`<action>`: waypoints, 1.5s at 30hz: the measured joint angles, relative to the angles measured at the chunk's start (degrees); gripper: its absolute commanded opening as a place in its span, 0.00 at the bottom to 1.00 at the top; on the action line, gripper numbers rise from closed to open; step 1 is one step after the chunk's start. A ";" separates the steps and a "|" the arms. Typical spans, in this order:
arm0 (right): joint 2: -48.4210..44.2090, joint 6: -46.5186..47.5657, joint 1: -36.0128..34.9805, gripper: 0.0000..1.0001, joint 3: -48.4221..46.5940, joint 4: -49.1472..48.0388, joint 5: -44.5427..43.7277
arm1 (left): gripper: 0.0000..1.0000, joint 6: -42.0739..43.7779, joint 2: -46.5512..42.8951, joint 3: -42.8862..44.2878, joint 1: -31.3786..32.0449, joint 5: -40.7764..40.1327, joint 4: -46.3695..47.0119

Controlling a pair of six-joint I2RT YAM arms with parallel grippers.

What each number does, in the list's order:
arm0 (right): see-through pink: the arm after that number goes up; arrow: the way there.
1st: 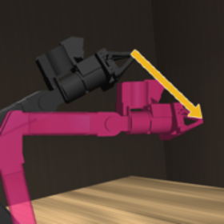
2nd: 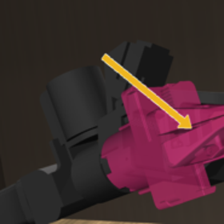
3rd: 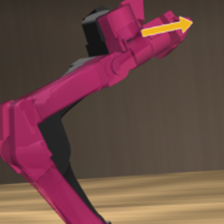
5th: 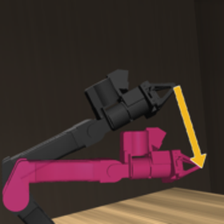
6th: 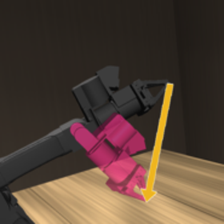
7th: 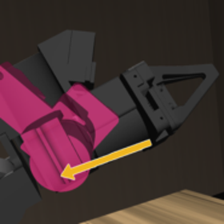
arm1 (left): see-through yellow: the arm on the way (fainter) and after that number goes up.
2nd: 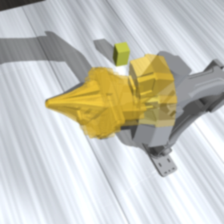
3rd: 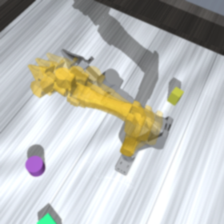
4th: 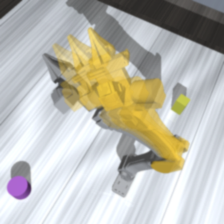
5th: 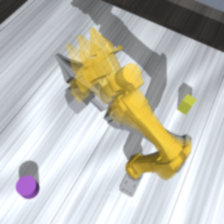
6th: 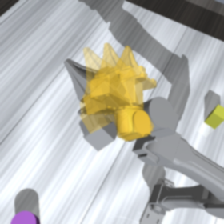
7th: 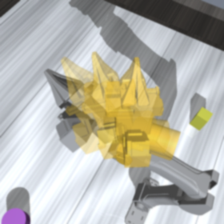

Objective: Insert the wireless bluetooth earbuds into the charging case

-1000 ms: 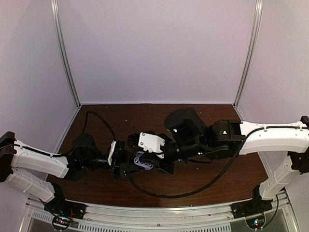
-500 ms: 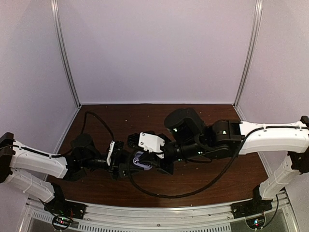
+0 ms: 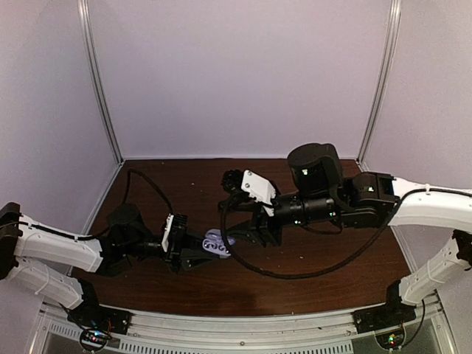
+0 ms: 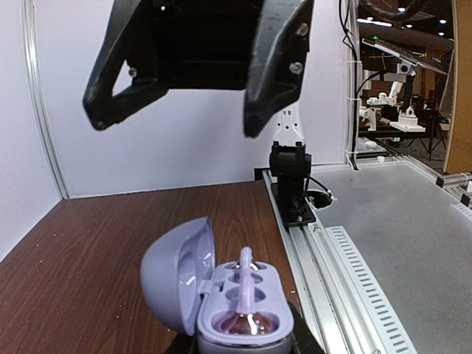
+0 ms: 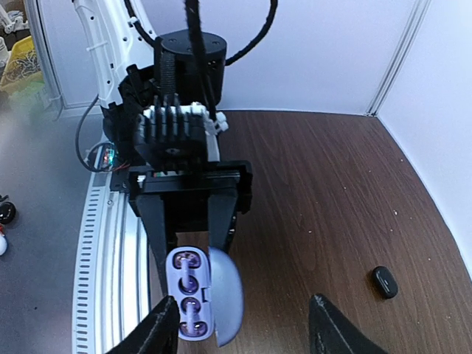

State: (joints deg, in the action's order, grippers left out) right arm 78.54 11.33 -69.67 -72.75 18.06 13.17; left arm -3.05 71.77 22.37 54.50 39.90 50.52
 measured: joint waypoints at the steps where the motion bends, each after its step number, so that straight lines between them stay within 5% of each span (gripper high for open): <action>1: 0.17 -0.26 0.55 0.61 0.11 0.04 0.28 | 0.00 0.00 0.00 0.00 0.00 -0.02 0.00; 20: 4.72 0.85 -0.59 0.51 0.26 1.81 18.03 | 0.00 -1.27 -0.13 -0.02 0.46 -2.64 0.09; 26: 1.77 1.97 -1.73 0.56 3.26 1.38 9.79 | 0.00 -2.60 -0.22 0.07 0.46 -3.58 0.52; 31: -2.21 2.38 -1.66 0.52 7.34 -0.09 1.44 | 0.00 -2.89 -0.35 0.59 0.42 -2.40 0.59; 45: 3.48 2.47 -1.60 0.43 5.66 -0.72 -2.67 | 0.00 -2.62 -0.70 1.75 0.35 -1.07 0.63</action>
State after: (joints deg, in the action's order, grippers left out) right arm 82.02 13.80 -71.26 -67.09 17.34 10.50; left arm -5.67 71.07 24.12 54.85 38.83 51.16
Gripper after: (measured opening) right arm 0.446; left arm 0.280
